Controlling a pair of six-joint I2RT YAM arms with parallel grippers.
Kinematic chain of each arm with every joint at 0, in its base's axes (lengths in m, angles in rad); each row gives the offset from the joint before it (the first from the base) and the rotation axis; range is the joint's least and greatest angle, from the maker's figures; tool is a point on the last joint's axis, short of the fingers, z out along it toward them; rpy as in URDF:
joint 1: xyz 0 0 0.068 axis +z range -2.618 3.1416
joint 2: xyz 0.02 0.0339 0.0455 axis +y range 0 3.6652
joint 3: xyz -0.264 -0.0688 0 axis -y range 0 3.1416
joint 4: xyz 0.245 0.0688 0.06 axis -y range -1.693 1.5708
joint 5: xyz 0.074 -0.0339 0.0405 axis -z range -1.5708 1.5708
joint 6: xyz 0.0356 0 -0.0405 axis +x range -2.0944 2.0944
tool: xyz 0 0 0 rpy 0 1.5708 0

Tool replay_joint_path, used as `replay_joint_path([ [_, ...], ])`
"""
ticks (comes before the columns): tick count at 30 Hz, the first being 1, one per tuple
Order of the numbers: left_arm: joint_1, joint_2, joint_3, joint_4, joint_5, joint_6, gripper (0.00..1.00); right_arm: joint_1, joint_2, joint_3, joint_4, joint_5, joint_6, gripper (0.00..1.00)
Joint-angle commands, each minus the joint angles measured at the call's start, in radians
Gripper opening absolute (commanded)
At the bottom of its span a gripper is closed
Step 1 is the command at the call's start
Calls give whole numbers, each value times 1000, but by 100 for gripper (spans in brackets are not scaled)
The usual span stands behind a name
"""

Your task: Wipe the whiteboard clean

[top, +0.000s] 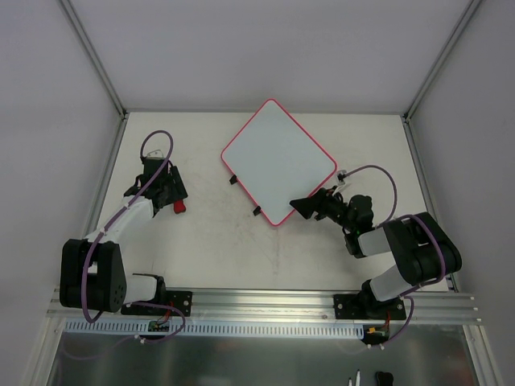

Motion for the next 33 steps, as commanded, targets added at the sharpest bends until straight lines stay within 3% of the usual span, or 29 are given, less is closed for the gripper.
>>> replay_joint_path([
  [1,1,-8,-10,23,5,-21,64,-13,-21,-18,249,37,-25,79],
  [7,-3,-45,-29,35,-2,-30,70,-68,-106,-59,247,52,-12,83],
  [11,-9,-83,-56,55,-22,-42,79,-107,-168,-84,247,81,18,84],
  [18,-9,-143,-87,84,-15,-59,98,-127,-297,-150,241,71,45,99],
  [22,-11,-184,-112,104,-7,-73,99,-148,-395,-214,216,72,51,99],
  [27,-13,-256,-142,112,-24,-85,99,-148,-576,-197,-112,50,-5,99],
  [30,-20,-327,-170,122,-33,-90,99,-150,-781,-202,-341,80,-74,99],
  [31,-25,-350,-178,124,-48,-93,99,-148,-897,-188,-550,130,-118,99],
  [33,-29,-426,-208,128,-60,-94,99,-147,-997,-135,-732,195,-163,99],
])
